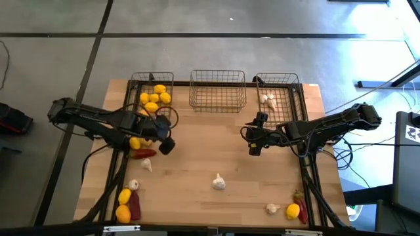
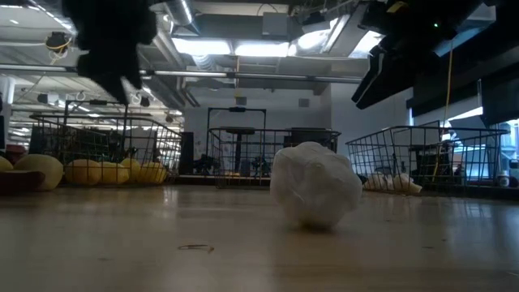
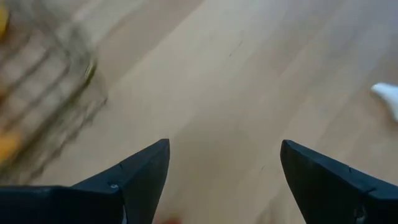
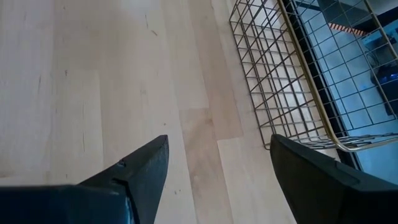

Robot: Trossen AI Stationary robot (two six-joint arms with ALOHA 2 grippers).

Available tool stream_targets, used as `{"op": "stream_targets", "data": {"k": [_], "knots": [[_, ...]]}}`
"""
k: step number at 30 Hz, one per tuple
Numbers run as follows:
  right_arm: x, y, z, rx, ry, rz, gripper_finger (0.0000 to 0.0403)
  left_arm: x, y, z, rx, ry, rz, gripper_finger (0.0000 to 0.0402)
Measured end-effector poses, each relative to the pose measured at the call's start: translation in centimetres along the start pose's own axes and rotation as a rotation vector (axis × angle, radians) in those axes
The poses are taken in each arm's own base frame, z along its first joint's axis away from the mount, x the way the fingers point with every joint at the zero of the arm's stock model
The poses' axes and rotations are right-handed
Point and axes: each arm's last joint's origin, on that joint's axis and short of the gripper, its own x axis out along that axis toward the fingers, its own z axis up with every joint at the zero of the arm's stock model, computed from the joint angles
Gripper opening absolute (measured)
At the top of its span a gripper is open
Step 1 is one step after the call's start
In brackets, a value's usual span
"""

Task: Sort produce into baskets
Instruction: Put the yellow lemon into the left gold wire basket

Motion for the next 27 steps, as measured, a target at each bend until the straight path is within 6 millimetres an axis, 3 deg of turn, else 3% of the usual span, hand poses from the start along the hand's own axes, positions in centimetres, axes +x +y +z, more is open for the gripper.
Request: {"op": "stream_targets", "data": {"k": [7, 12, 27], "knots": [[0.0, 0.0, 0.0, 0.004, 0.001, 0.005, 0.0276, 0.1, 1.3, -2.2, -0.202, 0.147, 0.219, 0.0300], [0.0, 0.0, 0.0, 0.004, 0.000, 0.010, 0.0276, 0.8, 0.9, -2.8, -0.321, 0.186, 0.291, 0.0300], [0.0, 0.0, 0.0, 0.012, 0.000, 0.018, 0.0276, 3.8, 0.7, -3.6, -0.322, 0.245, 0.599, 0.0300]]}}
